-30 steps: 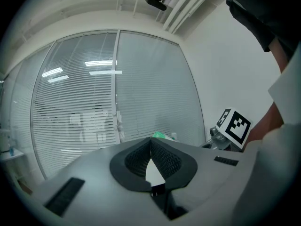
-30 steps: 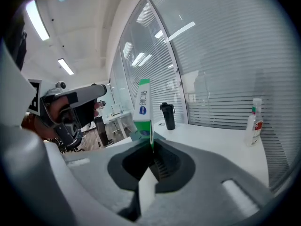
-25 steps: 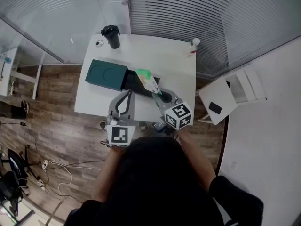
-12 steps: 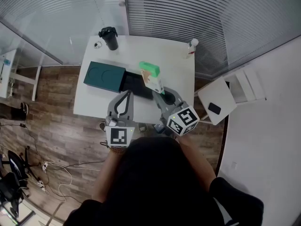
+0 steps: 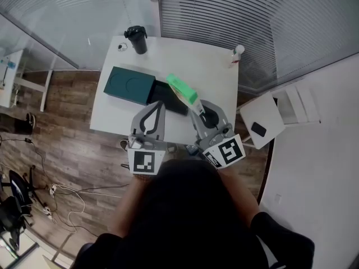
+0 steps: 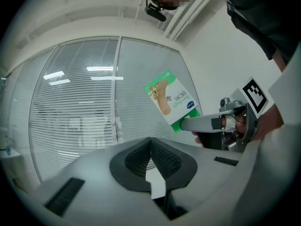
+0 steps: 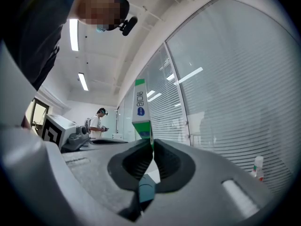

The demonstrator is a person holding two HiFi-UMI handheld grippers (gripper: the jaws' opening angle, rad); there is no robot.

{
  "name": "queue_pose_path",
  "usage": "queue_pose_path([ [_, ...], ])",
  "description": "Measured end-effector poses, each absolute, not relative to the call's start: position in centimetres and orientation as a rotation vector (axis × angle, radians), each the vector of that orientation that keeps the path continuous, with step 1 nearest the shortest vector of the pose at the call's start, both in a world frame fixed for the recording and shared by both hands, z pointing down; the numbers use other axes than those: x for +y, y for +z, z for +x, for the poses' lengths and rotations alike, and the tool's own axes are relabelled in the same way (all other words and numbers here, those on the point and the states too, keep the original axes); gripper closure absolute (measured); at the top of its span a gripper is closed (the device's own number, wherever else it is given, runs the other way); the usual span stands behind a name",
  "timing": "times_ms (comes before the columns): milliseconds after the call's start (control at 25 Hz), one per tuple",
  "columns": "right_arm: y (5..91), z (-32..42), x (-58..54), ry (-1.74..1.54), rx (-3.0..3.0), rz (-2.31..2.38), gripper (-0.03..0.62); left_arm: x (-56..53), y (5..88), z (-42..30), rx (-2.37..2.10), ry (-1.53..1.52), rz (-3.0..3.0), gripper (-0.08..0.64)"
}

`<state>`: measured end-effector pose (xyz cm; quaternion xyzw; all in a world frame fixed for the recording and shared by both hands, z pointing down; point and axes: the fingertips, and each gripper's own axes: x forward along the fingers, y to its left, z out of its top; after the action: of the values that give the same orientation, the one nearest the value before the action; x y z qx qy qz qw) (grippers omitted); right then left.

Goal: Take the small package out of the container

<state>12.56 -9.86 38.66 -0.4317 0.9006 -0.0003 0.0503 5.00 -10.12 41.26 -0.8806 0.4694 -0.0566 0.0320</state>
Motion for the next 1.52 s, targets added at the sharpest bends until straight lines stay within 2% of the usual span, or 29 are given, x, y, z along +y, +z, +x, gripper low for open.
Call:
queue_pose_path([
  [360,36.6,12.6,-9.0,0.047,2.705,-1.319,0.589,-9.5,41.3,5.7,1.427,-0.145,-2.746,0.561],
  [1040,37.8,12.7,-8.5,0.022,2.709,-1.368,0.589,-8.5,40.8,4.7,1.444,-0.135,-2.745,0.561],
  [1520,37.2,11.7,-7.9,-0.017,2.667,-1.433,0.589,-7.6,37.3,3.7,1.351,-0.126,-2.679,0.561],
])
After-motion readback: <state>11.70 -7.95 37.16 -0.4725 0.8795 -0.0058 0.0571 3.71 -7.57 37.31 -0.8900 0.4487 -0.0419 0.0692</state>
